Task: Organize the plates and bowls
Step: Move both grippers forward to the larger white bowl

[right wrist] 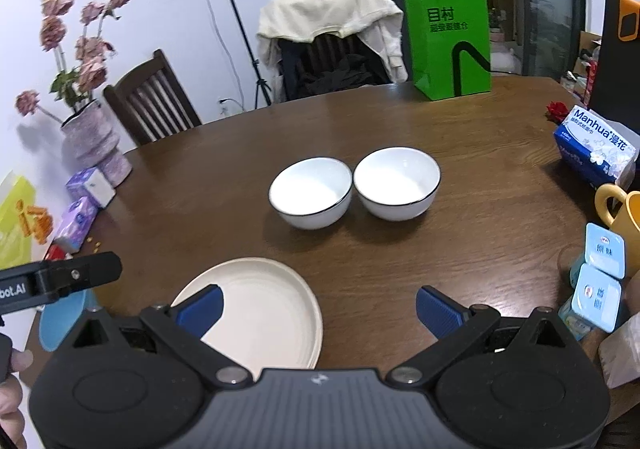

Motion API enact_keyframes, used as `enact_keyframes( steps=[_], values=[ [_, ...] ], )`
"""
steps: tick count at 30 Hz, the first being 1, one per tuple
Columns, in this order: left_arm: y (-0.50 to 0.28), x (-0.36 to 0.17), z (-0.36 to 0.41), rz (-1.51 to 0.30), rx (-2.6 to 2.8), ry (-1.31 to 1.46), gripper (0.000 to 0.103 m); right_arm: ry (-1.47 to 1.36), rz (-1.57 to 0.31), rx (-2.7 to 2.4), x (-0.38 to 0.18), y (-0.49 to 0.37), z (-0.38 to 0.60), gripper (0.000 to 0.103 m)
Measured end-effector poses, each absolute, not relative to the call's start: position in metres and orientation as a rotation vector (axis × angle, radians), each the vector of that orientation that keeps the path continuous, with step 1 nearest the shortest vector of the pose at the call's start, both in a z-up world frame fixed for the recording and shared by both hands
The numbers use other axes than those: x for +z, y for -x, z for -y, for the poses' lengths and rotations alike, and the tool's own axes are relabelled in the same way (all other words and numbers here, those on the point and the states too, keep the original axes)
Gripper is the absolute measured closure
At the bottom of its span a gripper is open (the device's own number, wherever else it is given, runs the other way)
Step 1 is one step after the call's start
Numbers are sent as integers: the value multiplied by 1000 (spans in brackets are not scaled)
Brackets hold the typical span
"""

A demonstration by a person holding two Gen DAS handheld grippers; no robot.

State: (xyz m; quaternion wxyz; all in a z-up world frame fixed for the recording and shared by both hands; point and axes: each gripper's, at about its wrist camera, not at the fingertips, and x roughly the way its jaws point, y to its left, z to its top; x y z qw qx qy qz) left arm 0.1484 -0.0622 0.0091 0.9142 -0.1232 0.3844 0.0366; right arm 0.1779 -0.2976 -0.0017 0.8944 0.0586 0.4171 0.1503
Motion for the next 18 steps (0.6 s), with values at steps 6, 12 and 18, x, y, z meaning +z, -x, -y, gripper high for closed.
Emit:
enact_keyframes(
  steps=[6, 12, 18],
  values=[
    [-191, 0, 55, -828, 76, 260, 0, -132, -887, 280, -11, -214, 296, 0],
    [-232, -8, 54, -861, 62, 248, 0, -155, -911, 254, -22, -251, 293, 1],
    [-266, -17, 55, -887, 46, 238, 0, -172, -928, 230, -31, -282, 292, 1]
  ],
)
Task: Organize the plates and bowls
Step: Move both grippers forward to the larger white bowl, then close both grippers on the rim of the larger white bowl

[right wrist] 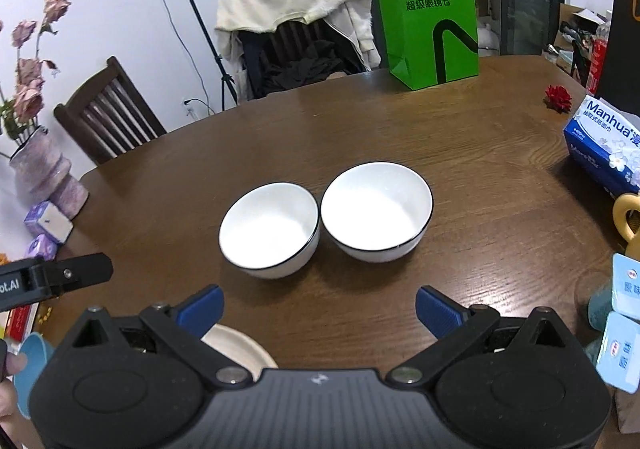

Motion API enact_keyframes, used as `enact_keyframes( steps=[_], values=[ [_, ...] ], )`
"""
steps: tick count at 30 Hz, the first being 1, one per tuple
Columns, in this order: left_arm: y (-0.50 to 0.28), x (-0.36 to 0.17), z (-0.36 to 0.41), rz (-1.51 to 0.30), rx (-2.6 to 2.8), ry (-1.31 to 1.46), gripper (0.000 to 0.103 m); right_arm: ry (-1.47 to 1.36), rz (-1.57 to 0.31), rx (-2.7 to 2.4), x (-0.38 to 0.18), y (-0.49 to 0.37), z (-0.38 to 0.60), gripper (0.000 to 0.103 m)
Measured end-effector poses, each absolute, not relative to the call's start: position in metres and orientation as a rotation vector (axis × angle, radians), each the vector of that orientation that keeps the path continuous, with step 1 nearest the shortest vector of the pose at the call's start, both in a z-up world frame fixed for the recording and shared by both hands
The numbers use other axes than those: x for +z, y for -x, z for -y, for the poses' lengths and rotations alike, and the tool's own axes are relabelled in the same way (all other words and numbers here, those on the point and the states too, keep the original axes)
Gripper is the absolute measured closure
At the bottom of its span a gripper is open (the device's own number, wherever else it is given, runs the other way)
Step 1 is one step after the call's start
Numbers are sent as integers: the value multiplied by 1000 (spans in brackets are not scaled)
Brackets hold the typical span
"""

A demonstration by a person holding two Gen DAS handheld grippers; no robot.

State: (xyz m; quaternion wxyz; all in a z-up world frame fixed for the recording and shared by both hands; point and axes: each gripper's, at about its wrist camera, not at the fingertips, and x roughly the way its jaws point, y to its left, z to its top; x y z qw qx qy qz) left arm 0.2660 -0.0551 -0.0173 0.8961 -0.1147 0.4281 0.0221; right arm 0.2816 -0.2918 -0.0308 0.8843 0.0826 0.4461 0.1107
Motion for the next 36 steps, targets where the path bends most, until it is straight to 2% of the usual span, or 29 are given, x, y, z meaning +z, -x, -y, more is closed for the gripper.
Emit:
enact_keyframes(
  steps=[27, 30, 36],
  values=[
    [-339, -61, 57, -957, 16, 243, 0, -260, -994, 117, -67, -338, 284, 1],
    [-346, -66, 55, -963, 17, 243, 0, -266, -996, 108, -69, -343, 281, 2],
    [-360, -78, 57, -988, 10, 228, 0, -299, -1013, 74, -76, -354, 281, 12]
  ],
)
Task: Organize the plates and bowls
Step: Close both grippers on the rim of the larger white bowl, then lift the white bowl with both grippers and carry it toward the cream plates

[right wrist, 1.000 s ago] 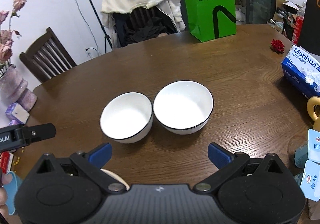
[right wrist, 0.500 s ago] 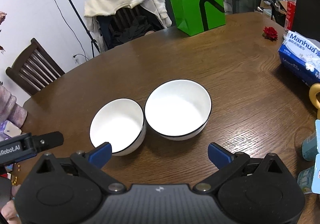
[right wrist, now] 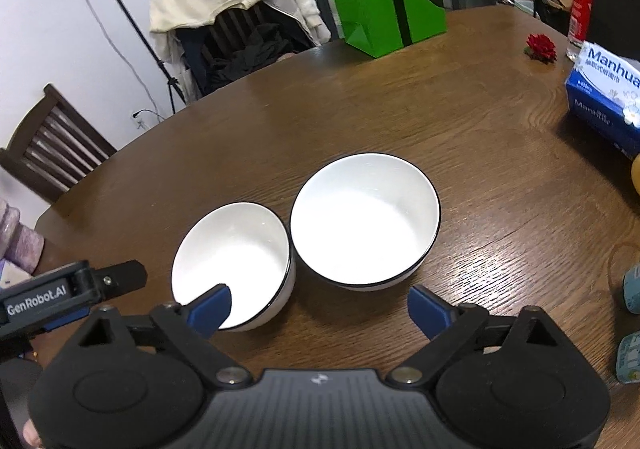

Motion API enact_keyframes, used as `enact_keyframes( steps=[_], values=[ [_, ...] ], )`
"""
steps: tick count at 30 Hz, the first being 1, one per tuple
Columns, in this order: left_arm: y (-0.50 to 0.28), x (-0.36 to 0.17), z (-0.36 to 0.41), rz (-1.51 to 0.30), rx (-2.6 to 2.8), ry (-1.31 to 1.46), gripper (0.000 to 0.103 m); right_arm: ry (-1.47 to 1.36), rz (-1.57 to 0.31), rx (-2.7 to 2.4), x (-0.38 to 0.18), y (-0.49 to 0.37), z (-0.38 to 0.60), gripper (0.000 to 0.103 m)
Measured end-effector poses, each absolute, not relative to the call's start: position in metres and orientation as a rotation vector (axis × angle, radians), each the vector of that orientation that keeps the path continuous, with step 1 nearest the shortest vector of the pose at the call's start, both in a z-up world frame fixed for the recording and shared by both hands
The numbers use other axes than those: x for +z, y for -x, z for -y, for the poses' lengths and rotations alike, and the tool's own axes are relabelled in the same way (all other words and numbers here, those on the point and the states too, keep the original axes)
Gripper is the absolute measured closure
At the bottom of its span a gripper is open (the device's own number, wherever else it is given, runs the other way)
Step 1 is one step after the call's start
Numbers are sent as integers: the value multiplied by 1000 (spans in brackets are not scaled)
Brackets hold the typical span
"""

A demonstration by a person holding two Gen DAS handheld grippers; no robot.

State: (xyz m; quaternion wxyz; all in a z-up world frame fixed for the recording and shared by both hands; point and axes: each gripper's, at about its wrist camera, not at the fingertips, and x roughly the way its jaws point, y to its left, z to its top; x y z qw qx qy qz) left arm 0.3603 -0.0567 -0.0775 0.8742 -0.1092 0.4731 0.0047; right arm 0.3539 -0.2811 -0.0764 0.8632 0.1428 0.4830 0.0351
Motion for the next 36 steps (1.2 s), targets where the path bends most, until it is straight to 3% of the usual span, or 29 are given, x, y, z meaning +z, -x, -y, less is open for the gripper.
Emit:
enact_keyframes(
  steps=[7, 14, 18, 21, 23, 26, 31, 36],
  values=[
    [-375, -90, 59, -1019, -13, 218, 5, -343, -1048, 78, -89, -366, 277, 31],
    [-394, -107, 65, -1066, -44, 206, 30, -354, -1098, 83, -102, -380, 264, 55],
    [-402, -116, 67, -1091, -63, 200, 43, -345, -1126, 72, -109, -389, 254, 62],
    [-408, -122, 65, -1116, -68, 202, 58, -351, -1140, 62, -115, -394, 251, 72],
    [-411, -127, 63, -1142, -94, 233, 76, -355, -1152, 51, -119, -398, 249, 76],
    [-414, -132, 63, -1152, -102, 240, 84, -366, -1157, 47, -123, -401, 248, 82],
    [-418, -141, 62, -1176, -120, 269, 89, -371, -1162, 44, -128, -407, 242, 90],
    [-418, -146, 60, -1187, -137, 284, 93, -372, -1159, 31, -132, -410, 240, 91]
  ],
)
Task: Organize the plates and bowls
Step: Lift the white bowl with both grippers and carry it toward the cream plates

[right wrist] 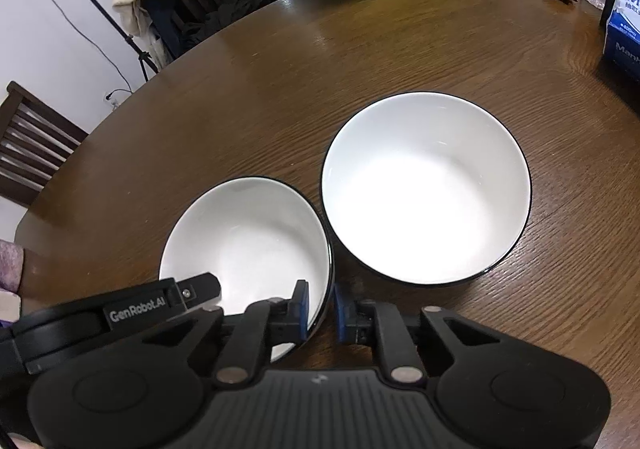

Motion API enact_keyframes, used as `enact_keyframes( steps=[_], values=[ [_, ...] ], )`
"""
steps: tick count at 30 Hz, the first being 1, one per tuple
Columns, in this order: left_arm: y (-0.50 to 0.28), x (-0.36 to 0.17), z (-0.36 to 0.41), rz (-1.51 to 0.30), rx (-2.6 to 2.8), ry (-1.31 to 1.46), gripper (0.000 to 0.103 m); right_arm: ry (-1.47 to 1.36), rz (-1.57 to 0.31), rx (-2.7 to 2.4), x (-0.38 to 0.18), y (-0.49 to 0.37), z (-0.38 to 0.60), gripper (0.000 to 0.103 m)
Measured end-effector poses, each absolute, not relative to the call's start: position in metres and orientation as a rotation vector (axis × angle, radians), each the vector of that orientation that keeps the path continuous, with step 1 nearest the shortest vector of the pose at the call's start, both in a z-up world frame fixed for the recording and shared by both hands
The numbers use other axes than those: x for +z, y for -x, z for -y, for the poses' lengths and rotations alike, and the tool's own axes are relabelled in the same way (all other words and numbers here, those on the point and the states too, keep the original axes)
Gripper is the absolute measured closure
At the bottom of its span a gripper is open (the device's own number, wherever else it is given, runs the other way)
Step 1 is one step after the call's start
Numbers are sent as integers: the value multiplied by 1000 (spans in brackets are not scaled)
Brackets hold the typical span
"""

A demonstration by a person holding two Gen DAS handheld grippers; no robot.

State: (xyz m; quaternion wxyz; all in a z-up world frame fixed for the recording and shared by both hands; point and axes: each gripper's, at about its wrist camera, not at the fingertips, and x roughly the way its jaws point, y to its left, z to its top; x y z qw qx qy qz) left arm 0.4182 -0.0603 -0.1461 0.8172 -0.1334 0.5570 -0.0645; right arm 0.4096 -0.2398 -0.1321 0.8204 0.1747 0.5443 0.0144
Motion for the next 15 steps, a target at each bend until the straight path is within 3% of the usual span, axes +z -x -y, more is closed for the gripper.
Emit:
enact_keyframes(
  steps=[15],
  values=[
    [-418, -146, 63, -1186, -150, 263, 94, -354, -1137, 54, -133, -405, 242, 91]
  ],
)
